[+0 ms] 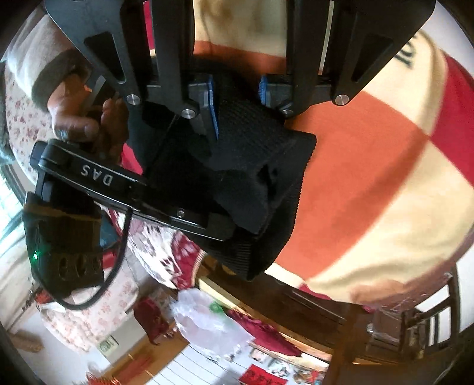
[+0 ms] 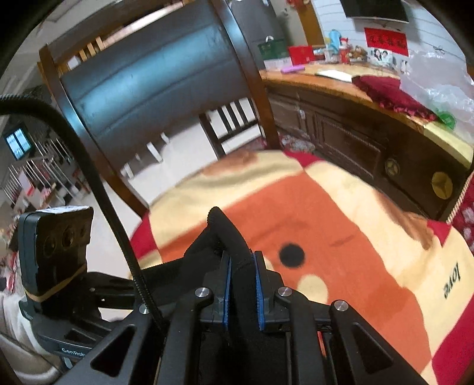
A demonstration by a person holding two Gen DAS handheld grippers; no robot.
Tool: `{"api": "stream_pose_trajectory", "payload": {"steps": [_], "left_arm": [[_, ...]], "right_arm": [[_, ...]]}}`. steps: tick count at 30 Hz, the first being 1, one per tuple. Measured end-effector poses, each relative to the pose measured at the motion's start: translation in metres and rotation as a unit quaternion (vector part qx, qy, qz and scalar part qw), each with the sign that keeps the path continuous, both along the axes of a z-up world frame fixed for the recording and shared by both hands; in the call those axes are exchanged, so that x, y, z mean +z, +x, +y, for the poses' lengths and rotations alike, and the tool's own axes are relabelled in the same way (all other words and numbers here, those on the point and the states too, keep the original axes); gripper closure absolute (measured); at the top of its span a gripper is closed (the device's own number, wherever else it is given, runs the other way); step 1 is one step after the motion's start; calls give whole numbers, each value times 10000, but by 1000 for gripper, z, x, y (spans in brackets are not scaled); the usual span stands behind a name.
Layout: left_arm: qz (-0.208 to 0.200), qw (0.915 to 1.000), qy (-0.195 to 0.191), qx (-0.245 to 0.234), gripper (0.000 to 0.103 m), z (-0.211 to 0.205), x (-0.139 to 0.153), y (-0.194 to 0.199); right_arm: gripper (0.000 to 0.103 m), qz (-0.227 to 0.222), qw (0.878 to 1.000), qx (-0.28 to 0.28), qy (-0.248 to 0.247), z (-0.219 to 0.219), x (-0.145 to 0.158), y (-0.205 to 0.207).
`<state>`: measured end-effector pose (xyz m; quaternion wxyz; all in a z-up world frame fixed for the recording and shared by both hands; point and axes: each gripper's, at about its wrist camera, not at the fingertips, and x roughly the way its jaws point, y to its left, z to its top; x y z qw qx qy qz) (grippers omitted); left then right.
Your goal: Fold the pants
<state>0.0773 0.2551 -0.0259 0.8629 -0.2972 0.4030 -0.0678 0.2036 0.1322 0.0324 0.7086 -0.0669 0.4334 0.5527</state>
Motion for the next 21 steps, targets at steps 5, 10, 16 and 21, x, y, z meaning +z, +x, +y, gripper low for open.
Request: {"api": "stream_pose_trajectory", "payload": {"steps": [5,10,16,21], "left_arm": [[534,9985,-75,77,79,13,-26,4],[735,9969,175,209,71,12,-28,-4],[452,9949,715,550,61,15,4,-28],[7,9947,893,516,61,4,37,-45]], "right_arm": [[89,52,9994,-245,-227,30,-17,-2],[70,182,9974,-614,-322,22,-34,-9],[63,227,9910,-1281,325,-64,9,-24],[61,104,9697,-2412,369,-191,30,-56]]}}
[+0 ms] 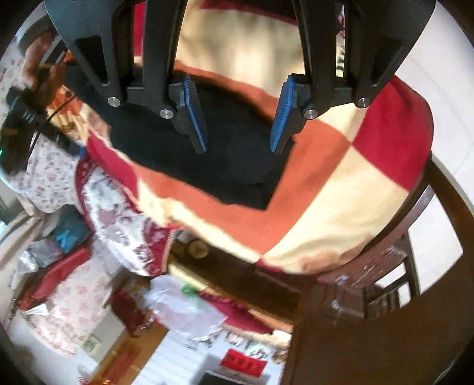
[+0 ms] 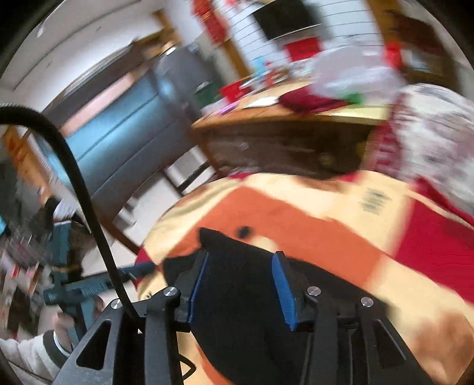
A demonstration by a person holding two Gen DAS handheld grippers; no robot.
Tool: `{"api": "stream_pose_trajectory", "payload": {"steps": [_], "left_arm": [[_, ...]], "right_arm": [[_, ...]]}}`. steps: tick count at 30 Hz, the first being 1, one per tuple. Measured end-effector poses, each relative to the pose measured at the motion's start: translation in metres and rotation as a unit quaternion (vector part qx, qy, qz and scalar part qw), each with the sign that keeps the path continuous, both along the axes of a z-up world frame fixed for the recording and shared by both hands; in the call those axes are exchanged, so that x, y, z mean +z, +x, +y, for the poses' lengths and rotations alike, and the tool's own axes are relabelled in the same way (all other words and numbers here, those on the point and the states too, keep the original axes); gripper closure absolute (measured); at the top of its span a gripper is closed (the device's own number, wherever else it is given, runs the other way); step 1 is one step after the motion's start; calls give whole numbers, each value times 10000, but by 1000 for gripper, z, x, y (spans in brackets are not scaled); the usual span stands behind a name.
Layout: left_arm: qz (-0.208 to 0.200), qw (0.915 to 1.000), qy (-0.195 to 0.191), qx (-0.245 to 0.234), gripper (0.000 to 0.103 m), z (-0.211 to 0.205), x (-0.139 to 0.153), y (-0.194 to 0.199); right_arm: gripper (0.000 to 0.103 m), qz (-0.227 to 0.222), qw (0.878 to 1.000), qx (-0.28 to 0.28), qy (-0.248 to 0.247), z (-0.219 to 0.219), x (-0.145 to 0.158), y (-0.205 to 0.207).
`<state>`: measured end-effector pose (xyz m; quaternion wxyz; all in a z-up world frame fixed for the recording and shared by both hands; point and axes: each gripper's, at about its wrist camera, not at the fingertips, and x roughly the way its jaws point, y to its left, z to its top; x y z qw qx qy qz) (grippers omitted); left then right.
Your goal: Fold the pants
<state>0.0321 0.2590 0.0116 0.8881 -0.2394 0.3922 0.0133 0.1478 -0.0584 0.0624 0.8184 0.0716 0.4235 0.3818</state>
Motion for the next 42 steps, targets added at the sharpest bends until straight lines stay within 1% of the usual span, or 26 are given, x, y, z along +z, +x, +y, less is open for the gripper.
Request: {"api": "stream_pose_trajectory", "payload": {"steps": [2,3,4,6,8,10,12,14,16,18,21,23,24,25,27,30,32,34,35,36,39,40,41,42], "left_arm": [[-109,9998,2,-158,61,-13,9,-1],[-133,9996,2,-240,61,-19,12,0],[-172,9992,4,-368,61,-30,17,3],[-231,9981,13,-576,61,-49,23,6],[-256,9958,-3,-876,61,-73,28,11],[-229,9931,-31,-1146,61,-98,30,17],[-159,9901,-54,-1397,61,-124,27,24],[-41,9861,-125,-1656,61,-150,23,32],[74,9813,-205,-1913,61,-176,17,39],[154,9775,-172,-2097,61,-197,13,41],[227,9709,-128,-2381,61,-225,8,44],[287,9665,-116,-2548,61,-239,4,46],[315,9646,-118,-2617,61,-247,3,47],[346,9631,-123,-2665,61,-251,1,48],[393,9599,-151,-2772,61,-262,-2,51],[383,9572,-152,-2863,61,-273,-3,55],[411,9565,-196,-2883,61,-274,-5,57],[461,9558,-188,-2897,61,-275,-8,59],[484,9558,-152,-2895,61,-274,-9,60],[494,9558,-118,-2894,61,-273,-10,60],[467,9573,-62,-2854,61,-265,-10,64],[469,9589,-33,-2800,61,-260,-10,66],[483,9606,-3,-2739,61,-255,-11,68],[511,9623,18,-2672,61,-249,-12,70]], "right_arm": [[60,-31,9986,-491,-186,-48,1,-13],[60,-26,9956,-875,-339,-83,3,-22],[60,-30,9928,-1128,-403,-109,4,-26],[59,117,9835,-1716,-560,-167,5,-42],[57,346,9719,-2182,-810,-207,4,-52],[56,580,9634,-2489,-809,-248,1,-67],[56,787,9585,-2608,-844,-271,-4,-77],[56,873,9583,-2550,-954,-280,-12,-83],[56,967,9623,-2341,-994,-275,-25,-84],[56,1131,9638,-2159,-1084,-266,-45,-83],[57,1377,9571,-2155,-1360,-265,-74,-79],[56,1590,9521,-2261,-1308,-275,-86,-80],[56,1713,9502,-2311,-1197,-282,-90,-80],[56,1763,9492,-2349,-1132,-286,-90,-81],[57,1703,9507,-2401,-975,-292,-82,-83],[57,1390,9540,-2523,-824,-299,-59,-83],[56,1221,9540,-2553,-987,-300,-49,-78],[56,1120,9489,-2554,-1475,-299,-48,-68],[56,1104,9480,-2520,-1599,-298,-50,-63],[56,1126,9483,-2466,-1651,-297,-55,-58],[56,1437,9476,-2319,-1665,-299,-76,-44],[59,1474,9471,-2298,-1688,-298,-80,-43],[75,1495,9478,-2258,-1684,-298,-84,-42],[81,1456,9476,-2249,-1739,-297,-85,-42]]}}
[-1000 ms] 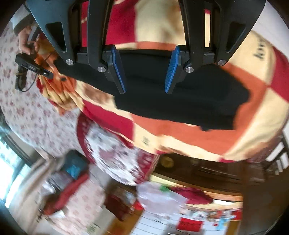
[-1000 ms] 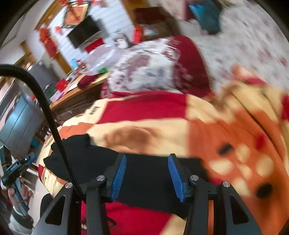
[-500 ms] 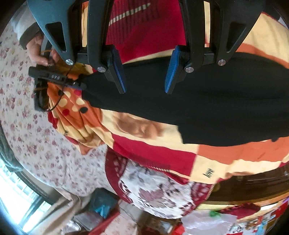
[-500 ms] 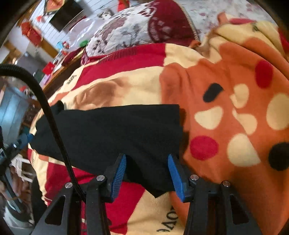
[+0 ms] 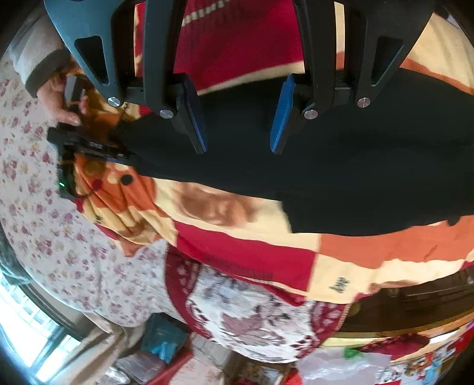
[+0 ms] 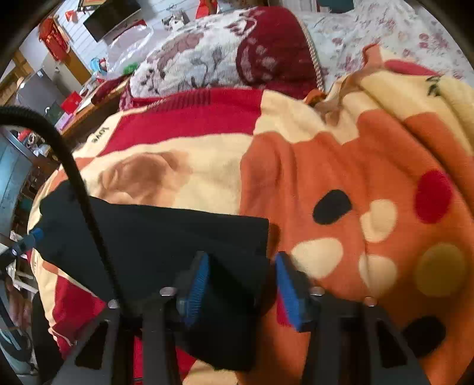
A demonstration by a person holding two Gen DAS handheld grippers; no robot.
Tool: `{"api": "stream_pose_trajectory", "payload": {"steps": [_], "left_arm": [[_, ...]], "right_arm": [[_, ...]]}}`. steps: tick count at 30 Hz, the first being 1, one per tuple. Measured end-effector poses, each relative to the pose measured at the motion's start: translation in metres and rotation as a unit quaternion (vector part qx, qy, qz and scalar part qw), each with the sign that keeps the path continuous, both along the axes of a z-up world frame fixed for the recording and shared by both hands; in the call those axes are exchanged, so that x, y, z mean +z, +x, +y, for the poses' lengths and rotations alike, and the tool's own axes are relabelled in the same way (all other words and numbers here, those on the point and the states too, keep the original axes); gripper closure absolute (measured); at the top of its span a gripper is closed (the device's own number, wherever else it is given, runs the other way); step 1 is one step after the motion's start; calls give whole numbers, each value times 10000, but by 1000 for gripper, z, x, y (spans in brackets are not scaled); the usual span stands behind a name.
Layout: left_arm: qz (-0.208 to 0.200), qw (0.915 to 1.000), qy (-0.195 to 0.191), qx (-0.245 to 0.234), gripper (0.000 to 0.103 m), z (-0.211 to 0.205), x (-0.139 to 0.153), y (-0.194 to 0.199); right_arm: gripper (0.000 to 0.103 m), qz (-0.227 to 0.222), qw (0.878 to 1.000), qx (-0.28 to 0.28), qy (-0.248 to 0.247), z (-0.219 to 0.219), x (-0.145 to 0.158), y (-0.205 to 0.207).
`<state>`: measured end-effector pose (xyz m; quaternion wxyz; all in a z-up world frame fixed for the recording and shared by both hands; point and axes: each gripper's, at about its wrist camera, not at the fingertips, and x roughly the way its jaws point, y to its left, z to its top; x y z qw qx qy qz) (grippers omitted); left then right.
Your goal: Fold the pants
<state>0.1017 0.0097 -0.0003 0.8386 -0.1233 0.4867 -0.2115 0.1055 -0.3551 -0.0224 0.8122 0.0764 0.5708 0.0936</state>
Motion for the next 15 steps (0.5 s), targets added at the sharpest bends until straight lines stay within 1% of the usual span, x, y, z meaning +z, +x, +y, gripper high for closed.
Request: {"api": "stream_pose_trajectory", "payload": {"steps": [1,2,5,10,12,13,15], "left_arm": [[22,10000,2,51,61,6,-1,1],[32,10000,-12,91,61,11,-2,1],[73,9998,-11,210,61,21,-6,1],[147,9994,-150,278,61,24,-13,-3],[166,9995,-118,234,61,20,-16,-6],[174,9996,-99,195,61,17,-18,-7],[200,9997,-79,137,61,12,-20,-8]], "right_arm": [[91,-93,10000,15,-14,0,4,-2],[93,-251,9997,41,21,1,10,-4],[94,-812,9965,147,-104,5,35,-7],[95,-1042,9943,40,-211,5,48,3],[95,-895,9954,-27,-337,5,40,8],[95,-609,9975,-53,-361,3,28,12],[95,-280,9985,-109,-455,1,8,14]]}}
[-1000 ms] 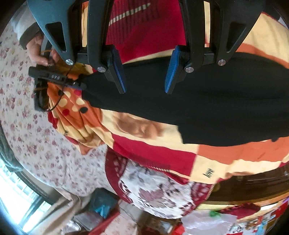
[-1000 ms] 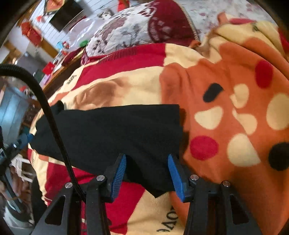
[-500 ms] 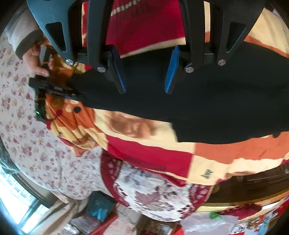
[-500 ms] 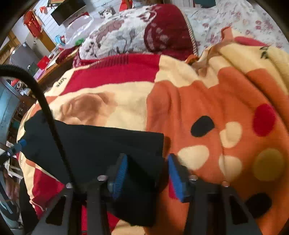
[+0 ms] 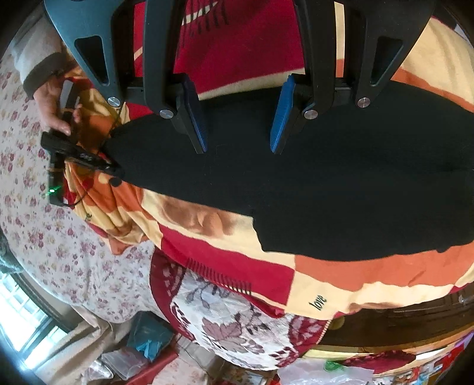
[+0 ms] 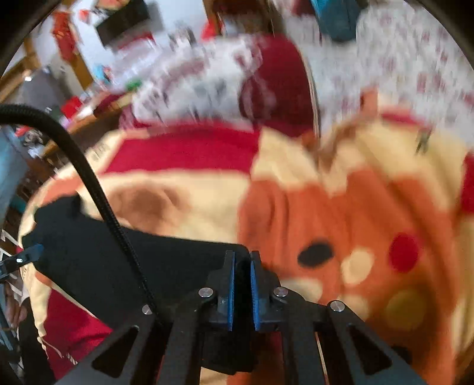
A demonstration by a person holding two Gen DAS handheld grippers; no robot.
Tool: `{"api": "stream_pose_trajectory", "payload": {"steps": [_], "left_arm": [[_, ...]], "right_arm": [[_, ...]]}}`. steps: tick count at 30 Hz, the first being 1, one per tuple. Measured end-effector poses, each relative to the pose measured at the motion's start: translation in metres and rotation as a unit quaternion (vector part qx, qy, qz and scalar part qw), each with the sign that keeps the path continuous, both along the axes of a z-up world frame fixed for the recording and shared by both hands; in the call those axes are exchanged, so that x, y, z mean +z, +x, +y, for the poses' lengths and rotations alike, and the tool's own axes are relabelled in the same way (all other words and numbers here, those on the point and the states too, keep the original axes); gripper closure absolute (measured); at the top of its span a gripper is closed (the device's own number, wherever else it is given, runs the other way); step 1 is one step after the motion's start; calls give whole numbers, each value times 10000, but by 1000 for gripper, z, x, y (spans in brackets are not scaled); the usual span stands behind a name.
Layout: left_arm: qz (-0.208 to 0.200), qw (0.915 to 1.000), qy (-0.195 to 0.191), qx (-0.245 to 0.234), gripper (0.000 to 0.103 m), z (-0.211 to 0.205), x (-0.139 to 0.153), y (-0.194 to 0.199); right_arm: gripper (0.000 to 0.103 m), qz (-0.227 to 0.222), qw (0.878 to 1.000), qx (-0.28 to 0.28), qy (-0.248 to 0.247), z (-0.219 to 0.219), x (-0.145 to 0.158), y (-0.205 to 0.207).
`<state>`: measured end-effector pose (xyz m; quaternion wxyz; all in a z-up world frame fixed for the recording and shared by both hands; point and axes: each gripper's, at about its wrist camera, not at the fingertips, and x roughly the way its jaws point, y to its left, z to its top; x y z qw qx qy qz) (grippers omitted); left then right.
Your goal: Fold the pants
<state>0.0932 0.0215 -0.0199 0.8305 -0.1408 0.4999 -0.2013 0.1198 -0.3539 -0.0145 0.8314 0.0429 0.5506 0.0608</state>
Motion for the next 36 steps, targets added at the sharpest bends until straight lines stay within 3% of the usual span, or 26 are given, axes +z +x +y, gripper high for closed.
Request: {"api": "stream_pose_trajectory", "payload": {"steps": [2,6,8,9,11,16,21,28,36], "left_arm": [[-6,10000,-27,-32,61,-2,1,-2],[-91,9997,-229,-80,61,-3,9,-8],[-150,9994,-301,-93,52,-4,14,-12],[-165,9993,-338,-87,42,-5,15,-13],[-176,9987,-477,-65,39,-6,17,-16],[13,9982,-604,-22,39,-7,12,-22],[202,9966,-785,127,39,-1,5,-33],[532,9842,-1564,634,39,18,-8,-30],[1031,9554,-2363,1440,36,55,-30,-32]], "right_arm": [[92,183,9997,-152,-71,-5,-9,-2],[85,-136,9979,-538,344,-23,23,-21],[81,-274,9962,-528,639,-25,38,-34],[81,-298,9952,-475,799,-21,45,-44],[80,-219,9941,-412,978,-15,48,-58],[80,177,9869,-428,1542,3,25,-82],[80,388,9790,-679,1884,10,2,-80],[80,465,9644,-938,2430,11,-12,-70],[80,490,9561,-1099,2673,6,-18,-67]]}}
